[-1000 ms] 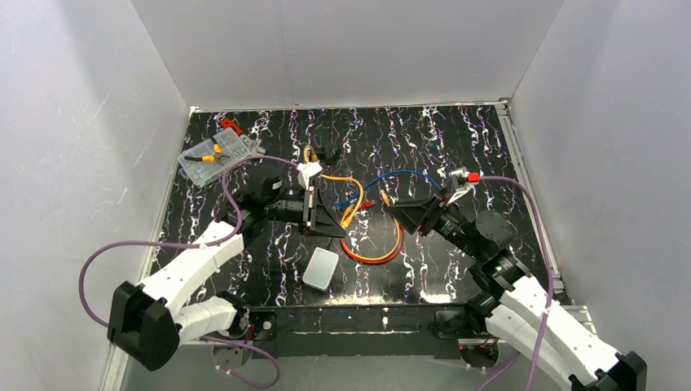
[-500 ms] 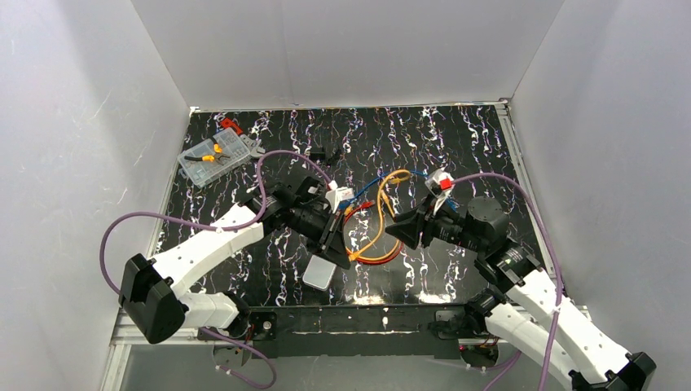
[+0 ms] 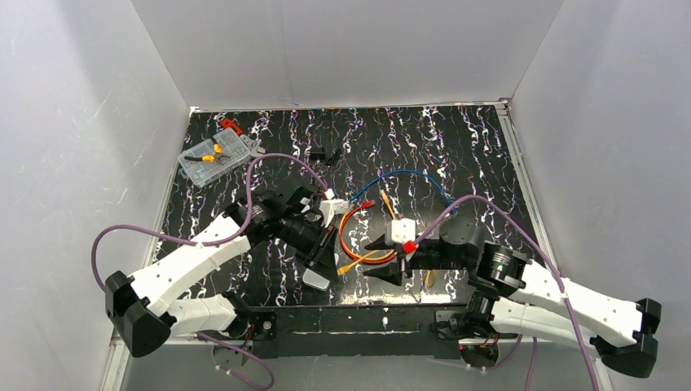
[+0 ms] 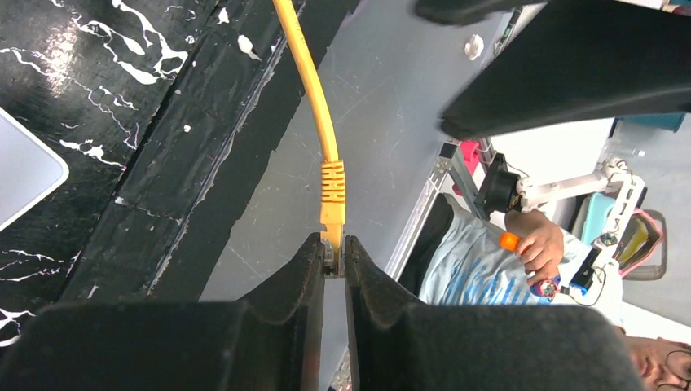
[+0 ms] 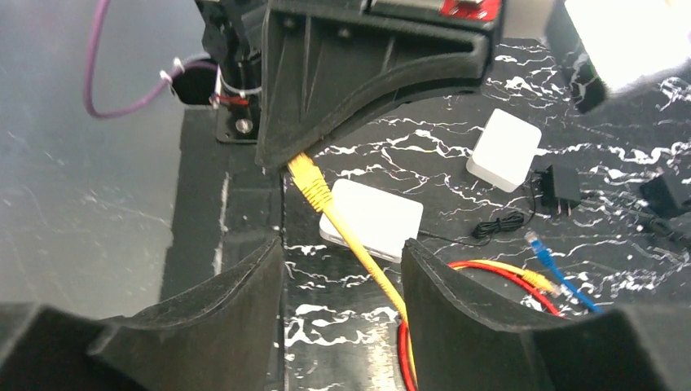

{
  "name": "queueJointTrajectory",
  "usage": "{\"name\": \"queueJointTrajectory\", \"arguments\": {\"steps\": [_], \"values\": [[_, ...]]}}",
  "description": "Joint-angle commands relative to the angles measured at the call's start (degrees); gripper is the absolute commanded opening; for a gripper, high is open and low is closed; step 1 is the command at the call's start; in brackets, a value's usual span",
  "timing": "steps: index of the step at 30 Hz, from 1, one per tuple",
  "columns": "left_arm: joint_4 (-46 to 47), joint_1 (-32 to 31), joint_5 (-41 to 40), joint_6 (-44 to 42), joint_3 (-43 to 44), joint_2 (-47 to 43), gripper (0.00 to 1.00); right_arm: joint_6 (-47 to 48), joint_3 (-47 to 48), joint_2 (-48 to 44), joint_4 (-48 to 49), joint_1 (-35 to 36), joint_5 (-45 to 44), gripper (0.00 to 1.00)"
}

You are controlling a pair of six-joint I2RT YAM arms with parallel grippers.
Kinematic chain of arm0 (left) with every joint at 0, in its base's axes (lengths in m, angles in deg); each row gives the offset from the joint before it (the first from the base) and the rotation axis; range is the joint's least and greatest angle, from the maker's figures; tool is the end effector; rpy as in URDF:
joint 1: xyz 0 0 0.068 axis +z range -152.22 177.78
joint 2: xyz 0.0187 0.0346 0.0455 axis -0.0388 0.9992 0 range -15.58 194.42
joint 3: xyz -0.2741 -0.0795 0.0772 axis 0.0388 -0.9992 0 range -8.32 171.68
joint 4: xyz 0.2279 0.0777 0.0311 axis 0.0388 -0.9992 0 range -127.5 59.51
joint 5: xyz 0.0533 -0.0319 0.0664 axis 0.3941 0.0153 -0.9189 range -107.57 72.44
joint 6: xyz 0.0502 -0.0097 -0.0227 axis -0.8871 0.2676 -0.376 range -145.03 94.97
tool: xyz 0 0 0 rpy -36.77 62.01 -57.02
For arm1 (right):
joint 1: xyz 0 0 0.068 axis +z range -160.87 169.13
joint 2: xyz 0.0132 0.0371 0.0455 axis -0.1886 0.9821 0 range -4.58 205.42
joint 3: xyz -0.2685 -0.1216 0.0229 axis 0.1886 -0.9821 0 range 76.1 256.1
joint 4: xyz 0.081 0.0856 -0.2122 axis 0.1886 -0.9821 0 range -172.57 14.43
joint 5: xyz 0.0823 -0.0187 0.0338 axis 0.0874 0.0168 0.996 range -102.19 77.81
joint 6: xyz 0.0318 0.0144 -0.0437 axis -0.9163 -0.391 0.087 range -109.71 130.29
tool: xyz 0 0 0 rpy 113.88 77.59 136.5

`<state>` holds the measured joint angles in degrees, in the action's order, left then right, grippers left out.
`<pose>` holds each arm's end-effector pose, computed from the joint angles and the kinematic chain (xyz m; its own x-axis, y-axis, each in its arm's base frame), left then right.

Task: Insert the plug into the switch port
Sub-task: Adjust the connector.

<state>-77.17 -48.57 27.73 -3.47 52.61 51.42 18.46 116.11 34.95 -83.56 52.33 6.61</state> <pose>0.1174 -0.1629 0.3335 -0.8072 0.4716 -0.3550 0.5477 0.3738 -0.7485 0.0484 0.1235 0.3440 0.0822 -0.1356 -0.9874 -0.9874 0.1235 -0.0991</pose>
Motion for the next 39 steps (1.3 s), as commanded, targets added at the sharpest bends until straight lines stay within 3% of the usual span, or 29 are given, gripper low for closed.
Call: {"name": "queueJointTrajectory", "arguments": {"steps": [1,14,39], "values": [[-1.1,-0.7,2.5,-2.2,-0.4,-3.0,0.00,12.4,2.1,2.9,1.3,4.7,-5.6,0.62],[2.2,-0.8,8.8,-2.0,-4.9,-5.6,0.00,27.1,-0.2,5.6,9.2,15.5,-9.7,0.62],[5.4,-1.0,12.7,0.0,-6.7,-6.9,0.00,29.5,0.5,9.6,8.1,20.4,-10.0,0.41]]}}
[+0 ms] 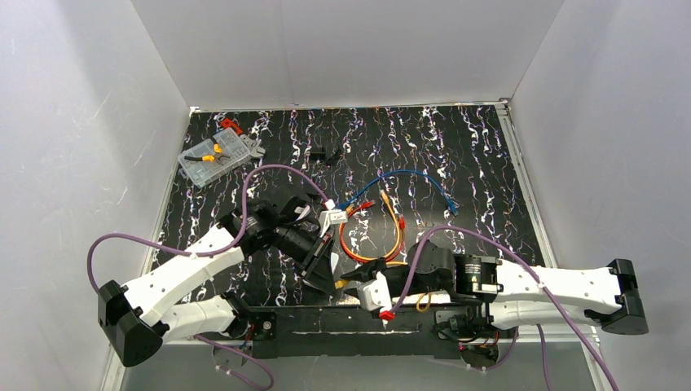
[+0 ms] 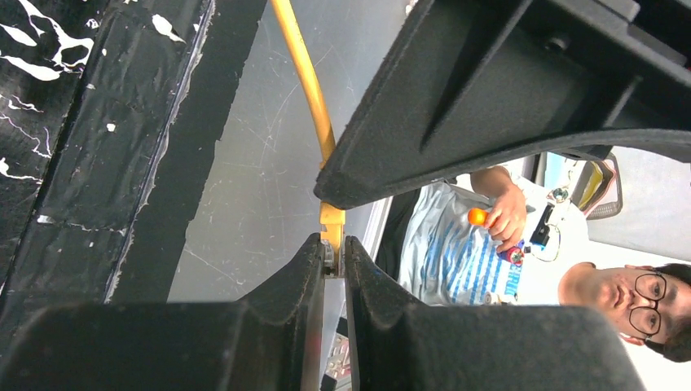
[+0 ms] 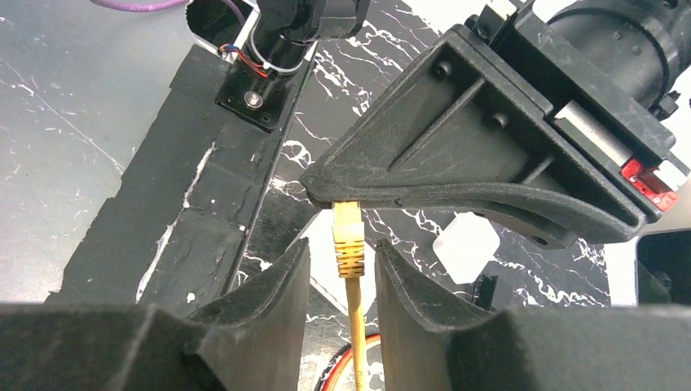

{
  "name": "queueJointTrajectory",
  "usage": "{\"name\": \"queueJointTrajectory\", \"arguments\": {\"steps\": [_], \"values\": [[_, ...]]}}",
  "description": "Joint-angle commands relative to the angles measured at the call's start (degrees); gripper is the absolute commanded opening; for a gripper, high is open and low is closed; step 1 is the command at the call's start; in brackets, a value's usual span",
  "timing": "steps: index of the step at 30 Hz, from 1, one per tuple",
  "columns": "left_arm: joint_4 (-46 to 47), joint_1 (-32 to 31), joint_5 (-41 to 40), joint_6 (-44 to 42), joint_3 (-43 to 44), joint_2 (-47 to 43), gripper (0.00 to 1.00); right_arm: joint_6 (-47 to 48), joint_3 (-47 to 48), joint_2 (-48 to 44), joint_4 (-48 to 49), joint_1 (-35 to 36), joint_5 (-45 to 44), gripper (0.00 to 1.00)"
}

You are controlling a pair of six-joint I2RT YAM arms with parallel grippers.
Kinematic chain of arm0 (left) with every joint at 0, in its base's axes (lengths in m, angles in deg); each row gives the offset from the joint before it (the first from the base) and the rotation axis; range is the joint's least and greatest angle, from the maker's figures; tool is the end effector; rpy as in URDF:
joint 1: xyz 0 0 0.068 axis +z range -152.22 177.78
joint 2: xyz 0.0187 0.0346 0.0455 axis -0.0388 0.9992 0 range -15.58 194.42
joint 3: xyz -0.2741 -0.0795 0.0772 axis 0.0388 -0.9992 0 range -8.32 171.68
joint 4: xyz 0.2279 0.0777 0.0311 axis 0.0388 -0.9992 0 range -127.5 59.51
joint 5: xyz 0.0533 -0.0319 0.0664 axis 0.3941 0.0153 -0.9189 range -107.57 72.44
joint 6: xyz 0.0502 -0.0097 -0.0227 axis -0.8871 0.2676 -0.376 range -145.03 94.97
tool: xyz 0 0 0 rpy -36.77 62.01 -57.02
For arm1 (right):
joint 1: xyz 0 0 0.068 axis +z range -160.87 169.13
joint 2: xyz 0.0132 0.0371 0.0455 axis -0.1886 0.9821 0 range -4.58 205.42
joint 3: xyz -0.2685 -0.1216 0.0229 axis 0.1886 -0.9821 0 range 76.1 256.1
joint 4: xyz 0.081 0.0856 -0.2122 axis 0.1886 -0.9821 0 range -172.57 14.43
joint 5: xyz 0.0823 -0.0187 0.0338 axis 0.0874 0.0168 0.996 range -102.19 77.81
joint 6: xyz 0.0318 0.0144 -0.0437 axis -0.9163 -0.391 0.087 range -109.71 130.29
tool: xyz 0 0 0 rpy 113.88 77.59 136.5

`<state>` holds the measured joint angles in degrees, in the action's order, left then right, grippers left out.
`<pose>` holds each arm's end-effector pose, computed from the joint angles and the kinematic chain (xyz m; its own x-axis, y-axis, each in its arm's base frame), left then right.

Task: Insert the plug into the switch port
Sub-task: Adjust the connector.

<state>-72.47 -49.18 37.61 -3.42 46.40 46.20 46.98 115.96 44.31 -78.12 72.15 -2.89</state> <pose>0.0980 -0.1515 0.3262 -0.7682 0.5145 -0.3812 0.5397 0.2001 -0.8177 0.0147 0.1717 0.3317 0.5771 -0.1375 -0.8050 -0.8155 -0.1490 -0.5592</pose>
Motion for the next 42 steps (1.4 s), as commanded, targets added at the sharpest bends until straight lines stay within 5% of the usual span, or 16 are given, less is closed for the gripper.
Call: {"name": "queueJointTrajectory", "arguments": {"steps": [1,10,17,19,22,26,30,42], "values": [[0.8,-0.4,2.9,-0.1,-0.5,-1.8,0.00,1.0,0.7,0.2,2.6,0.6,-0.6,0.40],[1.5,-0.8,3.1,0.3,-1.2,-1.9,0.00,0.9,0.4,0.2,3.1,0.8,-1.1,0.31],[2.3,-1.0,3.1,0.8,-1.4,-2.4,0.00,0.9,0.1,0.4,3.8,1.0,-1.3,0.02],[2.6,-0.9,3.0,1.0,-1.4,-2.5,0.00,0.8,0.2,0.6,3.8,1.0,-1.5,0.01],[2.9,-1.0,1.9,1.3,-1.1,-3.0,0.16,0.6,0.5,0.5,3.5,1.1,-2.0,0.01],[3.2,-1.0,-0.6,1.9,0.2,-5.0,0.50,0.3,0.4,-0.7,3.0,1.2,-3.1,0.01],[3.3,-0.9,-7.1,2.6,1.9,-8.6,0.69,0.0,0.1,-2.8,2.6,1.2,-4.2,0.01],[1.7,-1.0,-38.5,5.2,3.2,-20.5,0.98,-3.7,3.8,-6.4,10.1,1.8,-0.1,0.01]]}}
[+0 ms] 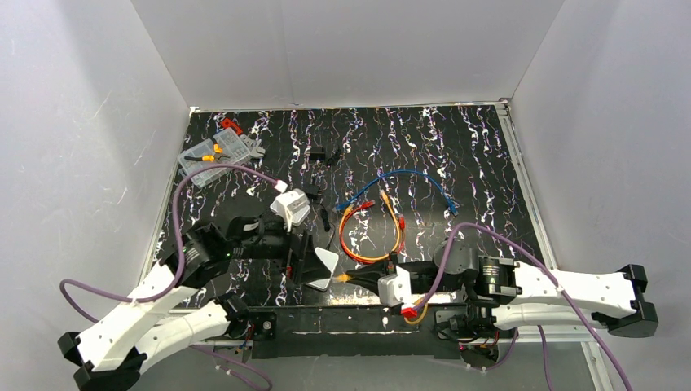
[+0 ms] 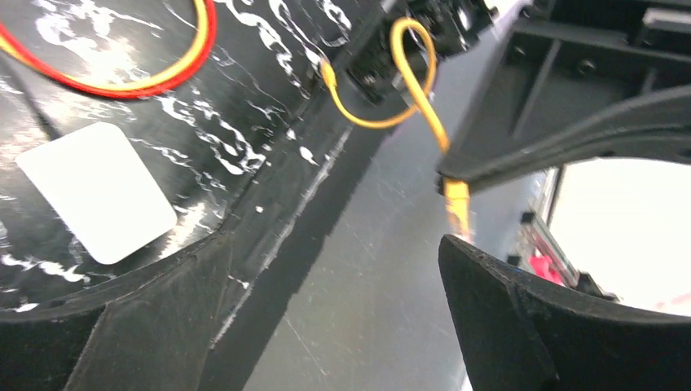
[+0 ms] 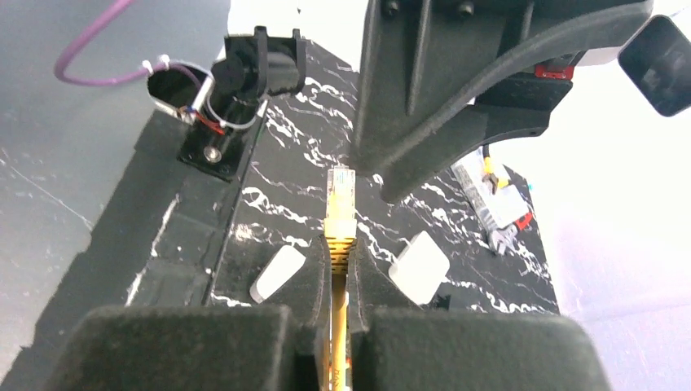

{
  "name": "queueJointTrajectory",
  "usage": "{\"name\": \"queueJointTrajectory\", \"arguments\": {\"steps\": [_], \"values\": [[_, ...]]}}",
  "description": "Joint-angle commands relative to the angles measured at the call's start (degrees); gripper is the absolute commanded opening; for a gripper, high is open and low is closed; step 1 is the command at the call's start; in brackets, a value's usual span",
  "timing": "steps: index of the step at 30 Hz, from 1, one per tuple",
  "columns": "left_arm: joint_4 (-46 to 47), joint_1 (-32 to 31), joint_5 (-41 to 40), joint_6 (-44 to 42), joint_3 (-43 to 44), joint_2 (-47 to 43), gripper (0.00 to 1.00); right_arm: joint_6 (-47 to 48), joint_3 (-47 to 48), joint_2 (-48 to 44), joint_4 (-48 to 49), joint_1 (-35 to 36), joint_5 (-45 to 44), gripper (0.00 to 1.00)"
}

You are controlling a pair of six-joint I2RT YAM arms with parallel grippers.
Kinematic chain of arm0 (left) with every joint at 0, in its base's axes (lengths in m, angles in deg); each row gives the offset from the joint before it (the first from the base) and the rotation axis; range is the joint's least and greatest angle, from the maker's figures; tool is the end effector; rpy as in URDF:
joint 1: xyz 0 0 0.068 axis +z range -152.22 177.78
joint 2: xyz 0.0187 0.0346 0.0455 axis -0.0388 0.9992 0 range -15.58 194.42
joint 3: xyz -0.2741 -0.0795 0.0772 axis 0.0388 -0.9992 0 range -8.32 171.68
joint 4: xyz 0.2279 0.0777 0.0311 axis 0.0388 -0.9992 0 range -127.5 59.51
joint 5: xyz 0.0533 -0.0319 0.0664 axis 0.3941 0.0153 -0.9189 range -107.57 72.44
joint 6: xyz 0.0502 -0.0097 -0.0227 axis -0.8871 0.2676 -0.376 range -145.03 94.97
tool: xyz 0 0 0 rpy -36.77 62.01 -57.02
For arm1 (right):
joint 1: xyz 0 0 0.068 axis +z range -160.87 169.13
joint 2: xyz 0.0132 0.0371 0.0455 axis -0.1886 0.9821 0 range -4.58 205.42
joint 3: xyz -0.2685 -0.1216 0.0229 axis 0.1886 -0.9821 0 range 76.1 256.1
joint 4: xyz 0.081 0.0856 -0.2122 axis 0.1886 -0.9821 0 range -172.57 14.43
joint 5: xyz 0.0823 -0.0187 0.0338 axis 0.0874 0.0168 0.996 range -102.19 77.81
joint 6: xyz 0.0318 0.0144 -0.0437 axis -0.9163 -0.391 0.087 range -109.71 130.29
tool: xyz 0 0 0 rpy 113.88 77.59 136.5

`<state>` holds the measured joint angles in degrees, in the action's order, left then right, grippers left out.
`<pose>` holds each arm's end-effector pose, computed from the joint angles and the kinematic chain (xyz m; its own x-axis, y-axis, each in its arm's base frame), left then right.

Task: Insert the plug into the switch port
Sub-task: Adjust the connector.

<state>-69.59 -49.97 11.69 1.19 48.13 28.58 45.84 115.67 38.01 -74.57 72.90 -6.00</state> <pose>0.0645 -0.0992 0.3718 -0.6869 0.1830 -0.7033 0.7084 0.3842 -0.5920 0.0119 0.1478 0.3523 0.5782 -0.0289 -0.8154 -0.8159 -0.0199 -0.5779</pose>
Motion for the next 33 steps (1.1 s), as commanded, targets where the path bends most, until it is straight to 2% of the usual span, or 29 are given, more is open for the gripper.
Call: {"name": "queueJointTrajectory", "arguments": {"steps": [1,6,12,17,21,26,33], "values": [[-1.5,-0.2,-14.3,0.6,1.3,-3.8,0.98,-3.2,5.2,0.3,6.6,1.4,3.8,0.01],[-2.3,-0.2,-20.7,0.8,0.4,-7.1,0.98,-7.5,11.9,2.5,4.6,3.9,7.4,0.01],[-2.5,-0.2,-27.4,1.8,-0.6,-10.6,0.98,-17.1,13.1,4.5,8.1,7.7,12.1,0.01],[-2.4,-0.2,-30.6,2.7,-0.6,-11.4,0.98,-27.9,11.3,5.8,14.4,11.8,14.1,0.01],[-1.4,-0.2,-29.9,3.5,-1.1,-11.3,0.98,-39.7,10.8,7.1,14.2,12.7,13.6,0.01],[-0.4,-0.2,-30.7,4.9,-3.4,-10.7,0.98,-47.2,5.8,5.9,7.9,12.7,3.6,0.01],[0.2,-0.2,-36.0,6.9,-6.6,-7.7,0.98,-54.1,-6.1,3.5,7.6,12.7,-9.7,0.01]]}}
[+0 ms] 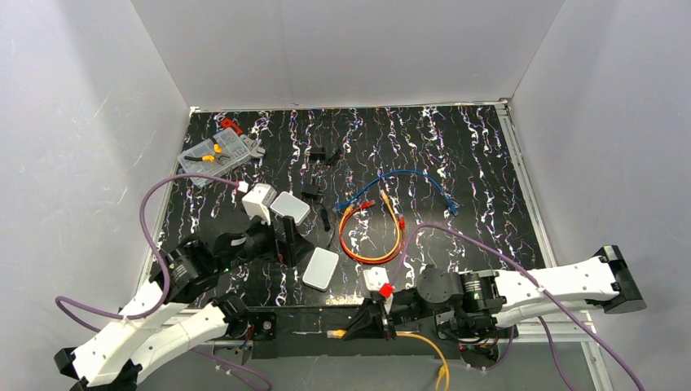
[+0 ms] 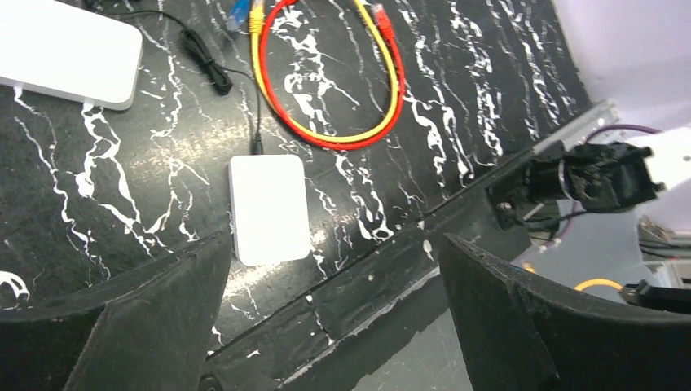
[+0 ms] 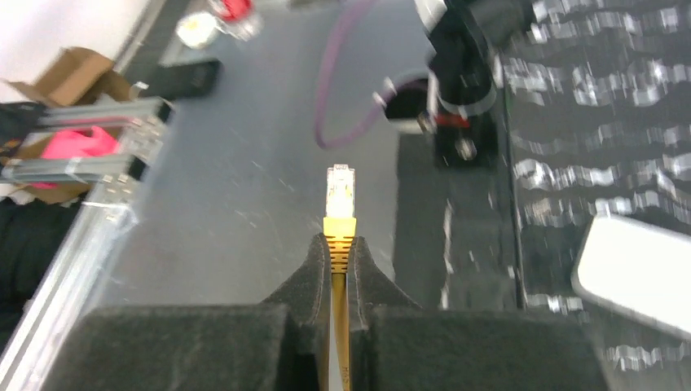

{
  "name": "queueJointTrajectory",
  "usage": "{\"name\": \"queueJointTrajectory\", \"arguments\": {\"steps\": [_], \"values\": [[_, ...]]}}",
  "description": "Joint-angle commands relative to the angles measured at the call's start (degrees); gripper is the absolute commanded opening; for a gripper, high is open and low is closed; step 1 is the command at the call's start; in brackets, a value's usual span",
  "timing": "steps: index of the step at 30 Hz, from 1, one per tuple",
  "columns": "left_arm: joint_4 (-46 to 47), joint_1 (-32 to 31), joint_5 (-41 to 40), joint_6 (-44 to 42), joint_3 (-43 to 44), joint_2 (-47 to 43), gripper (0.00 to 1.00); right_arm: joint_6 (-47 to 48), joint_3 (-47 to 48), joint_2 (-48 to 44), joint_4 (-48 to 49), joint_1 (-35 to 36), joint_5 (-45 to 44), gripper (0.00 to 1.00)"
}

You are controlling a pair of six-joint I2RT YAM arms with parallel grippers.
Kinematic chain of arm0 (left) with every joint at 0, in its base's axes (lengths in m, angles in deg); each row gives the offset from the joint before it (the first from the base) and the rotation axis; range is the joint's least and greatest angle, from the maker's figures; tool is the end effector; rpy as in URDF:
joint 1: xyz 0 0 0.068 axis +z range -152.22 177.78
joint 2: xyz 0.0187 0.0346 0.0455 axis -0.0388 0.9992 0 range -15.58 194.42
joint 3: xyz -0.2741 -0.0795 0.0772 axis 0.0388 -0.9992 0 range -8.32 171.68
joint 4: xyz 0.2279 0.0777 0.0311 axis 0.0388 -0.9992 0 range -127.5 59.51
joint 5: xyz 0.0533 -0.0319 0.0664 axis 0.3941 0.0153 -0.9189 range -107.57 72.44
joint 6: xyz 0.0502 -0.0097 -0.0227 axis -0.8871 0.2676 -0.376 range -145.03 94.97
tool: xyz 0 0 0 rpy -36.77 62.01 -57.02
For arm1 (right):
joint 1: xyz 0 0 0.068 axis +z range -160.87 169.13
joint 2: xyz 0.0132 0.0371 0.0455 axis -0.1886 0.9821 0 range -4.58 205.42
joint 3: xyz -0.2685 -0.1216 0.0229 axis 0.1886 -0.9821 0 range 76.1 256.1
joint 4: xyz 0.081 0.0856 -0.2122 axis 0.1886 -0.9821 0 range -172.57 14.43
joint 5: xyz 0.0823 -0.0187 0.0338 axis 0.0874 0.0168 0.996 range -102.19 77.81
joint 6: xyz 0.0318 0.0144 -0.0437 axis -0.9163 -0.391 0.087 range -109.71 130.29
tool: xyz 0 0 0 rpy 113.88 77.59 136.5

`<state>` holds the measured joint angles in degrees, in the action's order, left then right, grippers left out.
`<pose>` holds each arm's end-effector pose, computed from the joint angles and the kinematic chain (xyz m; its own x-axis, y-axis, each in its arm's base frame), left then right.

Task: Insert the plug into the switch port
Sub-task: Adjust the connector, then insert the connector into the switch port.

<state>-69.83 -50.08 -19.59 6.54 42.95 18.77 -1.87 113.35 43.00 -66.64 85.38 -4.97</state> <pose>0.0576 -0.0618 0.3557 -0.5945 -0.1227 -0.7946 0.4786 0.7401 -0.4724 -0.0234 0.1686 0.3418 -0.2023 -0.0728 -0.9766 -0.9512 -0.2227 0.2137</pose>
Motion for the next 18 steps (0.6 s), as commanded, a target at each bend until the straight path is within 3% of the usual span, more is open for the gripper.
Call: {"name": "queueJointTrajectory", "arguments": {"steps": [1,10,15,18], "values": [[0.7,-0.1,-5.7,1.9,-1.8,2.8,0.98,-6.9,-5.1,-1.5,-0.8,0.2,-13.1,0.01],[6.5,0.8,-9.1,4.4,-8.2,10.8,0.98,-2.8,-9.3,8.7,-2.0,0.2,-32.8,0.01],[13.9,8.7,-0.3,6.2,-17.5,13.2,0.98,5.7,-9.2,19.8,1.7,-0.2,-44.2,0.01],[17.6,11.8,5.9,8.1,-22.7,12.2,0.98,7.6,-8.2,25.9,5.7,-1.5,-45.4,0.01]]}}
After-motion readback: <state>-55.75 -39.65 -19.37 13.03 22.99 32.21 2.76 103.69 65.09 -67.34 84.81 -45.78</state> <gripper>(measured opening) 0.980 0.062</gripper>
